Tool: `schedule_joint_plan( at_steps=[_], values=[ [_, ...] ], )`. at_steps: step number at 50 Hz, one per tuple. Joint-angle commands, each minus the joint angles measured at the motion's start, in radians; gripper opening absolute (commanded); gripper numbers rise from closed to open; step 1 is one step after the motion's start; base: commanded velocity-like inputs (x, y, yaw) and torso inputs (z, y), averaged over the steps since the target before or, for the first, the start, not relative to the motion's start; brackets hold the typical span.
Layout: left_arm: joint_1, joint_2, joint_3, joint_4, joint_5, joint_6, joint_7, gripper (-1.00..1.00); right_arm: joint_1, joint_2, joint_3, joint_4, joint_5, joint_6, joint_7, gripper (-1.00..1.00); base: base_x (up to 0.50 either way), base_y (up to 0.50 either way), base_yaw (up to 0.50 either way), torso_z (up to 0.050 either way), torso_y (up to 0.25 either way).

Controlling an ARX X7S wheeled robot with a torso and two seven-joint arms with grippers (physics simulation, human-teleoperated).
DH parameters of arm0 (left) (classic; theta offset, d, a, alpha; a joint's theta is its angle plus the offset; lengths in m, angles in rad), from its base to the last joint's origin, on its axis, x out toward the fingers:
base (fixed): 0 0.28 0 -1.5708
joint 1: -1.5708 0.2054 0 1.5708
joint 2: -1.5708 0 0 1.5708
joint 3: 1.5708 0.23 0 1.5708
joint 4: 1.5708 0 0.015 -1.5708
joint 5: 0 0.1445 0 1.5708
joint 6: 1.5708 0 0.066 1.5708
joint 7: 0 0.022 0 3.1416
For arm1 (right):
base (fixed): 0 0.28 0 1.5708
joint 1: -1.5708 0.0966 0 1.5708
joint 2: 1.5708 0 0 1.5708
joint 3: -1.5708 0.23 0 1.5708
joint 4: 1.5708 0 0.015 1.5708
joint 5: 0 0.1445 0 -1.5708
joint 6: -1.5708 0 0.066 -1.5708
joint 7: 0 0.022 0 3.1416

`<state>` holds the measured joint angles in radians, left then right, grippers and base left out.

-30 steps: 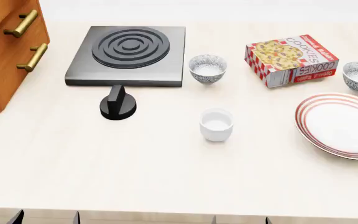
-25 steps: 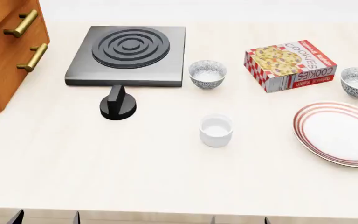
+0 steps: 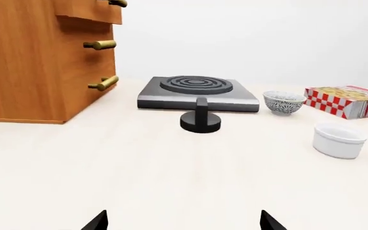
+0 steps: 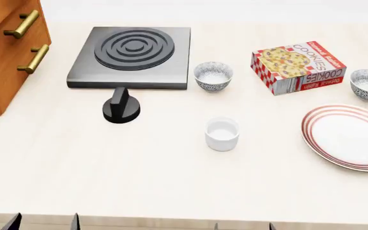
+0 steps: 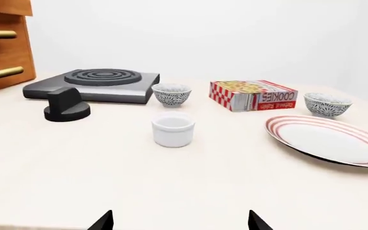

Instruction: Pick the akita bowl next to the plate and place it on the plate.

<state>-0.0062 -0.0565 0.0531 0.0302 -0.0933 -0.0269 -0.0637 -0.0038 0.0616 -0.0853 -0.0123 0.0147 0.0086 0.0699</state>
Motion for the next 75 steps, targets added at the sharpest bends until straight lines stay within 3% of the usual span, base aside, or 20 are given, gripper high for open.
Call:
schedule_joint_plan(
  at_steps=[1, 6, 14, 27, 41, 75],
  values=[
    [-0.002, -0.031, -0.027, 0.095, -0.075, -0.04, -0.02, 1.0, -0.011, 0.025, -0.031, -0.138, 0.013, 0.113, 0.01, 1.0, 0.0, 0.0, 0.0, 0.0, 0.0],
    [-0.028, -0.066, -0.088, 0.203, -0.204, -0.209, -0.026, 1.0, 0.002, 0.034, -0.047, -0.325, 0.04, 0.277, 0.002, 1.0, 0.0, 0.0, 0.0, 0.0, 0.0],
    [-0.063, -0.108, -0.17, 0.182, -0.261, -0.239, -0.045, 1.0, 0.057, 0.048, -0.066, -0.507, 0.099, 0.461, -0.016, 1.0, 0.0, 0.0, 0.0, 0.0, 0.0],
    [-0.093, -0.143, -0.272, 0.155, -0.345, -0.283, -0.076, 1.0, 0.143, 0.067, -0.015, -0.648, 0.183, 0.573, -0.008, 1.0, 0.0, 0.0, 0.0, 0.0, 0.0],
    [-0.106, -0.153, -0.307, 0.109, -0.346, -0.219, -0.075, 1.0, 0.206, 0.077, 0.068, -0.713, 0.262, 0.601, 0.012, 1.0, 0.0, 0.0, 0.0, 0.0, 0.0],
    [-0.123, -0.161, -0.316, 0.059, -0.373, -0.192, -0.075, 1.0, 0.186, 0.097, 0.076, -0.668, 0.29, 0.561, 0.046, 1.0, 0.0, -0.12, 0.0, 0.0, 0.0]
  ],
)
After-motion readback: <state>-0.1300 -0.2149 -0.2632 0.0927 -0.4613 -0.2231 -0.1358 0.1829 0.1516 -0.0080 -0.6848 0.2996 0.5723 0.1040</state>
